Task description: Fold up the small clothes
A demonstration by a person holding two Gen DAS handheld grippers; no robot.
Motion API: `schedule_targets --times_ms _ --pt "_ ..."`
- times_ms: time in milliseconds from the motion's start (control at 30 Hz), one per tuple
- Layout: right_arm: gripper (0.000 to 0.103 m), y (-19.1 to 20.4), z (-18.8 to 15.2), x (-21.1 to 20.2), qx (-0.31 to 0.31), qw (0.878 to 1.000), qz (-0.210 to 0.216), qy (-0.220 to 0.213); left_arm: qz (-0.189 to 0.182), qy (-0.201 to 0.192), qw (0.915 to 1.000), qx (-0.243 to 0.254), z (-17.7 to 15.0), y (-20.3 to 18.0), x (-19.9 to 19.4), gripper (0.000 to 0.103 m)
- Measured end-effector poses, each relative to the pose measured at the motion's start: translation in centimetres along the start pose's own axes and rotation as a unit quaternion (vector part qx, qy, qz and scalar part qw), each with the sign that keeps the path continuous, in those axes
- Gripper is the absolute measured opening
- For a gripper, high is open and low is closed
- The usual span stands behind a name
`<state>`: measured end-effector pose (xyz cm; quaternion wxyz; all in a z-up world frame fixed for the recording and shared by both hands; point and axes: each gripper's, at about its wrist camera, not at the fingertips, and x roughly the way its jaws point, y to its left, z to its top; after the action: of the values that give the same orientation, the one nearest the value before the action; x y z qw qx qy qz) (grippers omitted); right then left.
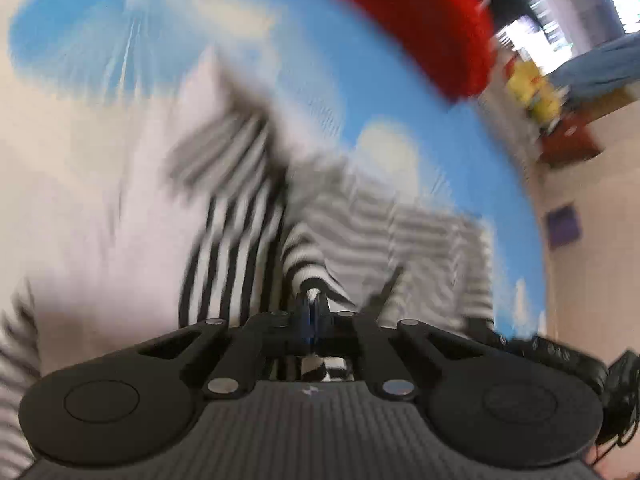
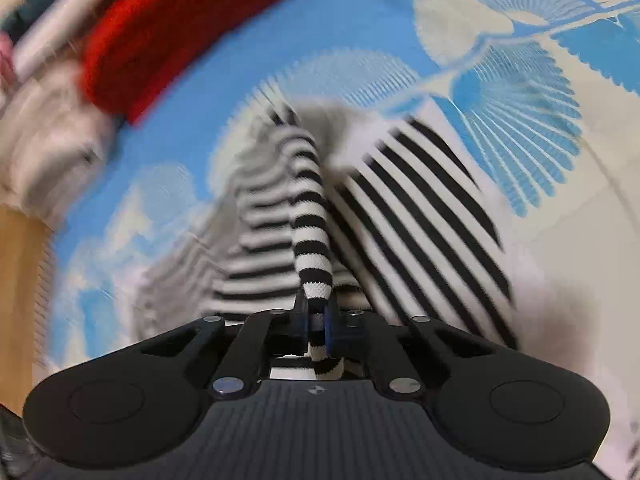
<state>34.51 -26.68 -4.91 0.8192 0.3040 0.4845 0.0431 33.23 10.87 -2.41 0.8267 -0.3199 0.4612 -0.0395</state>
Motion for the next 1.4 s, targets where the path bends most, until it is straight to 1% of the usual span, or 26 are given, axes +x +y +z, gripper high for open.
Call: schedule_targets --times_ms 33,100,133,200,267,367,433,467,500,533,600,633,700,733,833,867,900,933,967,1033,1100,1167,1233,1300,1333,1400 --pt "0.006 0.1 0.2 -0.8 0.005 1.0 0.025 -0.016 -0.004 -0.052 0.9984 0.023 0.7 -0.5 -1.7 0.001" --pt "0.006 0.0 0.6 -2.9 0.024 0.995 0.08 -0.062 -0.001 -0.131 0.9891 0.067 1.6 -1.5 -4.5 0.001" --pt "0.006 -0.3 0.7 -3.9 0.034 0.991 0.101 -0.084 -0.004 -0.159 0.9841 0.08 1.7 -1.6 -5.7 0.001" --pt "0.006 -1.2 0.9 -5.6 0.049 0.983 0.132 -0.118 -0.006 -0.179 0.9799 0.088 1.6 -1.5 -6.8 0.001" --pt "0.006 -2.2 0.7 -6.1 0.065 0.982 0.13 -0.121 0.004 -0.16 0.9841 0.078 1.3 -0.9 -6.4 0.001" --pt "0.006 -3.7 -0.2 -4.7 0.073 0.995 0.052 -0.044 0.051 -0.048 0.997 0.033 0.4 1.5 -3.7 0.001" --pt "0.006 -5.0 -1.6 -2.8 0.078 0.997 -0.015 0.024 0.065 0.051 0.9965 -0.018 -0.2 3.8 -1.3 0.003" --pt "0.006 -5.8 -2.3 -2.0 0.085 0.994 -0.037 0.053 0.058 0.087 0.9932 -0.051 -0.6 5.0 -0.4 0.004" --pt "0.007 -6.2 -2.9 -1.6 0.089 0.993 -0.046 0.067 0.05 0.106 0.99 -0.079 -0.8 5.9 0.1 0.01" --pt "0.009 -6.4 -3.1 -1.4 0.089 0.992 -0.052 0.071 0.047 0.104 0.9894 -0.09 -0.8 6.3 0.0 0.015" --pt "0.017 -6.0 -2.8 -1.8 0.075 0.994 -0.059 0.053 0.054 0.075 0.9929 -0.075 -0.3 5.9 -0.7 0.037" --pt "0.021 -5.8 -2.6 -2.2 0.069 0.995 -0.056 0.04 0.061 0.059 0.9945 -0.061 -0.1 5.6 -1.2 0.039" --pt "0.043 -5.1 -2.0 -2.4 0.052 0.997 -0.047 0.016 0.062 0.039 0.9961 -0.048 0.0 5.0 -1.4 0.04" --pt "0.044 -4.9 -1.8 -2.4 0.042 0.998 -0.044 0.01 0.055 0.04 0.9963 -0.052 -0.2 4.9 -1.1 0.04" --pt "0.044 -4.8 -1.8 -1.3 0.027 0.998 -0.051 0.012 0.048 0.049 0.9957 -0.063 0.0 4.9 -0.3 0.039" --pt "0.042 -4.8 -1.7 -0.8 0.028 0.998 -0.053 0.019 0.053 0.046 0.9957 -0.06 0.4 4.9 -0.3 0.029" --pt "0.03 -4.9 -1.7 -0.3 0.033 0.998 -0.053 0.023 0.057 0.041 0.996 -0.055 0.5 4.9 -0.3 0.007" --pt "0.02 -5.1 -1.8 -0.1 0.041 0.998 -0.051 0.023 0.063 0.031 0.9964 -0.046 0.6 4.7 -0.6 0.002" --pt "0.011 -5.2 -1.8 -0.2 0.05 0.998 -0.045 0.021 0.071 0.015 0.9968 -0.032 0.7 4.3 -1.1 0.002" --pt "0.008 -4.9 -1.7 -1.6 0.069 0.997 -0.017 -0.004 0.074 -0.013 0.9971 -0.014 0.7 3.5 -2.8 0.002" --pt "0.008 -4.4 -1.6 -3.1 0.069 0.997 0.005 -0.034 0.09 -0.011 0.9959 0.0 0.2 3.2 -3.4 0.002" --pt "0.008 -4.4 -1.9 -3.0 0.056 0.997 -0.033 -0.032 0.13 0.018 0.9913 -0.006 -0.5 4.0 -2.3 0.002" --pt "0.008 -5.9 -2.5 -1.1 0.088 0.992 -0.085 0.015 0.152 0.052 0.9867 -0.025 -0.7 5.0 -0.8 0.008" --pt "0.014 -6.7 -3.1 0.3 0.113 0.987 -0.103 0.049 0.155 0.046 0.9866 -0.019 -0.3 4.6 -0.7 0.011" --pt "0.017 -6.3 -3.1 0.2 0.105 0.987 -0.109 0.046 0.153 0.033 0.9877 -0.001 0.1 3.9 -1.2 0.013" --pt "0.023 -4.7 -2.9 -0.8 0.074 0.99 -0.121 0.015 0.151 -0.007 0.9879 0.036 0.4 2.1 -2.2 0.03"
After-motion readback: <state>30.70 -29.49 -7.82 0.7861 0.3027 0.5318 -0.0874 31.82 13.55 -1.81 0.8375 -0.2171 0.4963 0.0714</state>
